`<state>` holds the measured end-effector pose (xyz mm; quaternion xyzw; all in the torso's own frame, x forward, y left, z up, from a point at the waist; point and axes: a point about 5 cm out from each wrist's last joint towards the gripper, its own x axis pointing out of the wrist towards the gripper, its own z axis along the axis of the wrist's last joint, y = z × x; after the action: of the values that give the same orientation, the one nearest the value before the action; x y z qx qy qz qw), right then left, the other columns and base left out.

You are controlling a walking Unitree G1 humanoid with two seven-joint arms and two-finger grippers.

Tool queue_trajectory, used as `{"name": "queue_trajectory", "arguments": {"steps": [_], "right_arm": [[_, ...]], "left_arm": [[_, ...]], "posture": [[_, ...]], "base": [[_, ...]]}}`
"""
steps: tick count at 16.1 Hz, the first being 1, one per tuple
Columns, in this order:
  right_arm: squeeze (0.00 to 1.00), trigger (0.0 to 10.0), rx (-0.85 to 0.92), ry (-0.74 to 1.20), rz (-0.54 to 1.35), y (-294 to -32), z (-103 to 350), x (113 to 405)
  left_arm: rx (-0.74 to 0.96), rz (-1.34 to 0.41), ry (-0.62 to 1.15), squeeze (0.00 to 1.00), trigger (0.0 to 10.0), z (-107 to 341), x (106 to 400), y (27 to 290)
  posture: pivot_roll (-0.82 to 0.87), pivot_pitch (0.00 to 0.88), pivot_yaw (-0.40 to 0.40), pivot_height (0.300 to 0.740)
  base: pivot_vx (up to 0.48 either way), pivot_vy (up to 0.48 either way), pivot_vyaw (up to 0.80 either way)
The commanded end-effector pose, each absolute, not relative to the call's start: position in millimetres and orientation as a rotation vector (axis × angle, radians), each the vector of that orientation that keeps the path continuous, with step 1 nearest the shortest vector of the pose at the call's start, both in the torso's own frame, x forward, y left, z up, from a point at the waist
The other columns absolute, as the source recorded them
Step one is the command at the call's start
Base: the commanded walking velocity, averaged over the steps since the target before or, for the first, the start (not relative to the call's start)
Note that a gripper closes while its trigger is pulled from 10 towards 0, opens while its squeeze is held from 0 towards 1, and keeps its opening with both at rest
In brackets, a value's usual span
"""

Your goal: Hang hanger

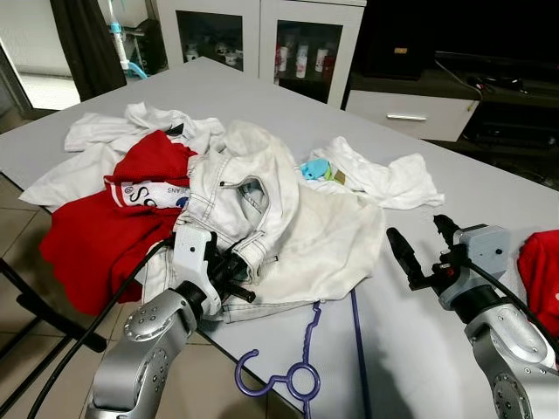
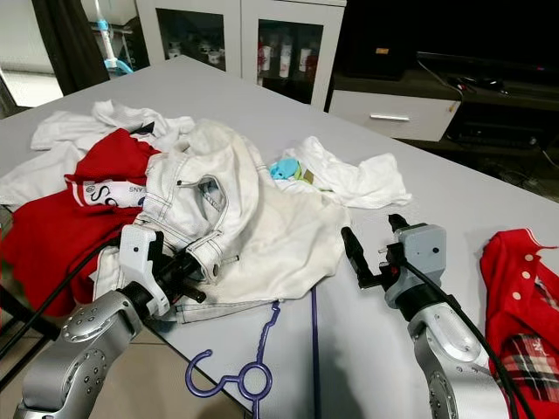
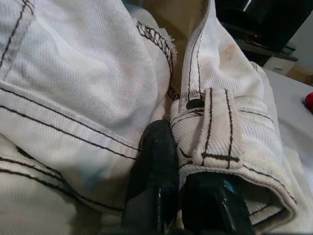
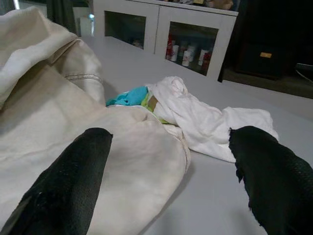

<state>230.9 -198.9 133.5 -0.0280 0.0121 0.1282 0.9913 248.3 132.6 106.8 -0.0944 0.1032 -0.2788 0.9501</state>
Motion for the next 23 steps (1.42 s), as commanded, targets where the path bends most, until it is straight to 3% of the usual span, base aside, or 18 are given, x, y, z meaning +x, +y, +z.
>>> {"name": "queue_trajectory", "arguments": {"steps": [1,8,23], "right_arm": [[0.0,10.0,-0.077,0.026,0.275,-200.8,134.2,231.0],[0.0,10.0,-0.093,-0.004,0.305,-199.0,136.4,231.4],[0.0,10.0,-0.099,0.009,0.303,-197.2,134.7,235.5]], "left_arm": [[-0.189,-0.608,0.229,0.0,10.0,105.8,245.7,127.1],[-0.169,-0.626,0.224,0.0,10.0,107.7,248.0,125.7],[-0.164,-0.619,0.217,0.0,10.0,108.5,251.4,124.3]], "posture": [[-0.03,0.0,-0.042,0.74],[-0.04,0.0,-0.034,0.74],[-0.04,0.0,-0.033,0.74]], "base": [[0.0,0.0,0.0],[0.0,0.0,0.0],[-0.269,0.0,0.0]]}}
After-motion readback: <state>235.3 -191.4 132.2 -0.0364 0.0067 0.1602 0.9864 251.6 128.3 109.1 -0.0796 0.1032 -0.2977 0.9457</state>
